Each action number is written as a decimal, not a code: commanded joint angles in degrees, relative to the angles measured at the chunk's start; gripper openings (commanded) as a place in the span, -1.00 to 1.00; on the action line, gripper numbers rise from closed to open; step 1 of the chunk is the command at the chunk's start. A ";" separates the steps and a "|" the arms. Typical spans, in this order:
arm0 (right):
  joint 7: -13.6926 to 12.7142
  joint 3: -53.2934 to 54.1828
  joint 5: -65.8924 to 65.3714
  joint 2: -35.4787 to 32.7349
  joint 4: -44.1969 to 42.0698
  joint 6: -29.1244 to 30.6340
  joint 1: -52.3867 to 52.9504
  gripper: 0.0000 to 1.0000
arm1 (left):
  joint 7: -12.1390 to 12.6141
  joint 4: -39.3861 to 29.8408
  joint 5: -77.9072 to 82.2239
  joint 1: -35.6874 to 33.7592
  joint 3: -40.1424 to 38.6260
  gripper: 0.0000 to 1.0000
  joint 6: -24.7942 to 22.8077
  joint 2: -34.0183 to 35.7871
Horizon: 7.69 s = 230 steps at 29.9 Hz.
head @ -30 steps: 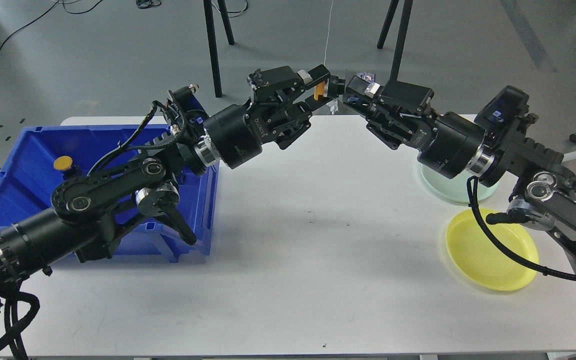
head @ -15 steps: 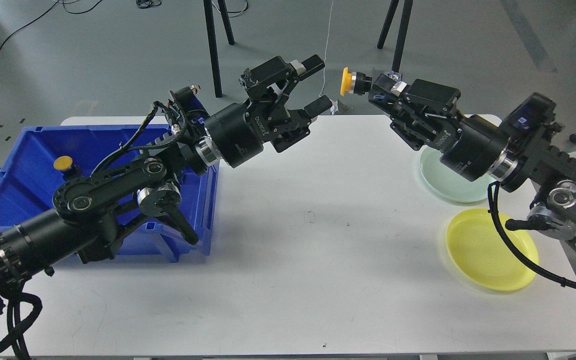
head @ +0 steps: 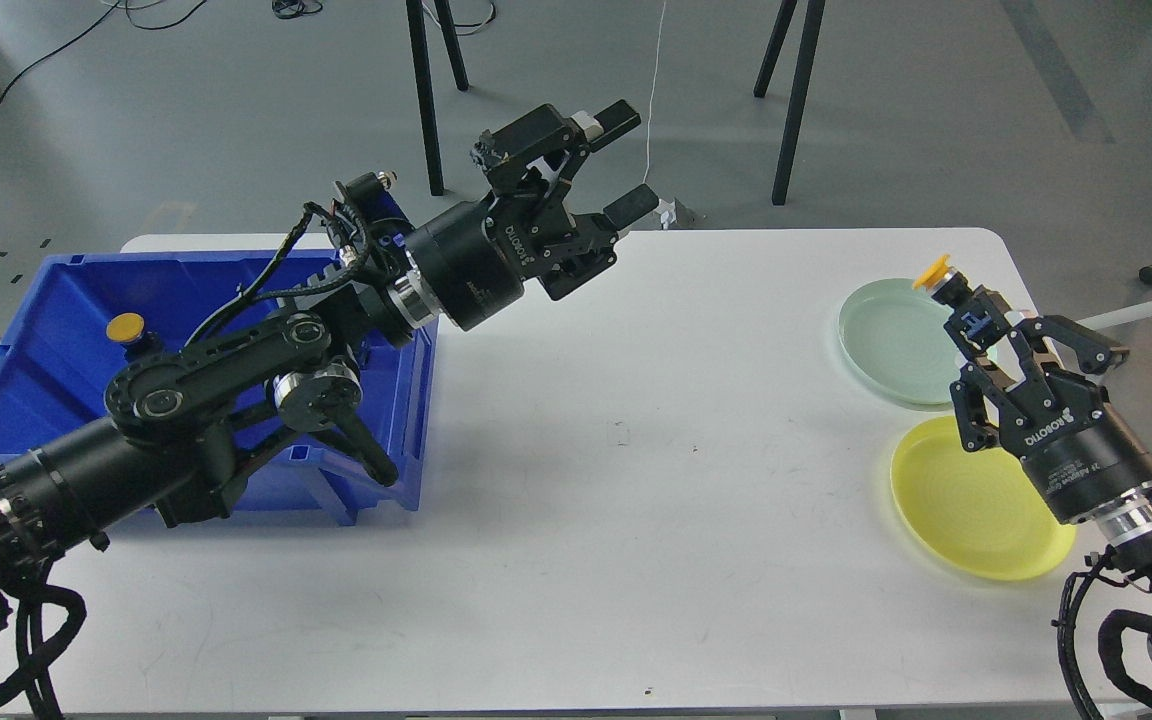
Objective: Pass button and place on color plate
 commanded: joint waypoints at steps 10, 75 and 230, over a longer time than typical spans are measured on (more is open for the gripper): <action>0.00 -1.13 16.87 0.70 -5.73 8.35 -8.72 -0.99 | 0.00 0.01 -0.16 0.09 -0.01 0.65 0.01 -0.10; -3.56 -4.64 24.02 4.31 -8.20 2.56 20.70 0.98 | 0.00 -6.40 2.55 -0.44 -4.41 0.68 4.84 18.06; 0.00 -15.36 -26.87 17.67 -3.72 -8.95 28.10 0.97 | 0.00 10.47 12.67 -4.04 2.98 -0.67 -5.58 0.52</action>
